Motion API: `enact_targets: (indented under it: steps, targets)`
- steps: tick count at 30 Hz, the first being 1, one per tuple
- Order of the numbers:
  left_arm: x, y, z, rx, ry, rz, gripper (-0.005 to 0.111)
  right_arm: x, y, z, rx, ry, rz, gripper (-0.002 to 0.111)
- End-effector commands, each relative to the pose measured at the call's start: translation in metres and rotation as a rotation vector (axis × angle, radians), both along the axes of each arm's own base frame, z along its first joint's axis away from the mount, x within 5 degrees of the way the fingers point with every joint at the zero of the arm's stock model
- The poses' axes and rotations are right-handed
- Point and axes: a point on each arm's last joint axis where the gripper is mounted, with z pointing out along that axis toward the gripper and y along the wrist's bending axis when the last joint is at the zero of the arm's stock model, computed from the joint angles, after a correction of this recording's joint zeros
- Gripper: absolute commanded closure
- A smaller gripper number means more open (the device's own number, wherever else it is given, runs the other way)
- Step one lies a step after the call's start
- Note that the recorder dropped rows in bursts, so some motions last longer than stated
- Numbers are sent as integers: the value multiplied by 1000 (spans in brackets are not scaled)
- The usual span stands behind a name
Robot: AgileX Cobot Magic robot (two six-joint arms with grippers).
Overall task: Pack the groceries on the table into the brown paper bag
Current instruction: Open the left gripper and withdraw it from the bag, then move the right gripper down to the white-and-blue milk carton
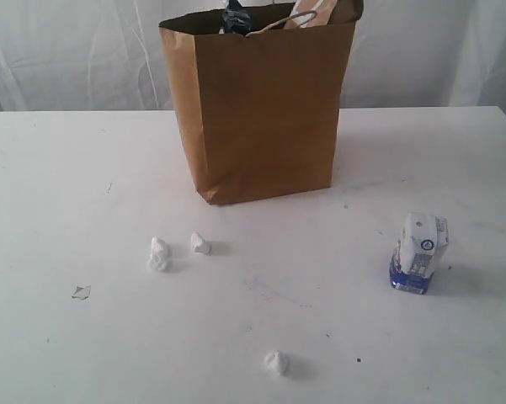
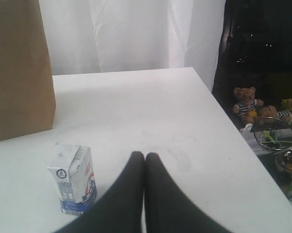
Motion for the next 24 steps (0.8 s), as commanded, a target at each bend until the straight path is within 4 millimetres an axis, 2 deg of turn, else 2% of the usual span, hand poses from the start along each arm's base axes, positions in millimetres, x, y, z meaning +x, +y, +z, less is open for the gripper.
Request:
enact_targets:
  steps: [1, 7, 13, 19, 22, 24]
  targets:
    - [-32, 5, -45, 42, 139, -4, 107, 0, 0, -1, 7, -3, 1, 108]
    - [-128, 25, -102, 49, -83, 68, 107, 0, 1, -1, 7, -5, 12, 108]
    - [-193, 37, -129, 43, -148, 116, 107, 0, 3, -1, 7, -6, 62, 108]
    - [-250, 50, -171, 22, -162, 191, 107, 0, 3, 2, 7, -37, 60, 108]
    - [-274, 58, -194, -20, -179, 281, 107, 2, -1, 13, -12, -156, 20, 108]
    - [-286, 62, -207, -51, -181, 323, 107, 1, -6, 28, -2, -322, -34, 108]
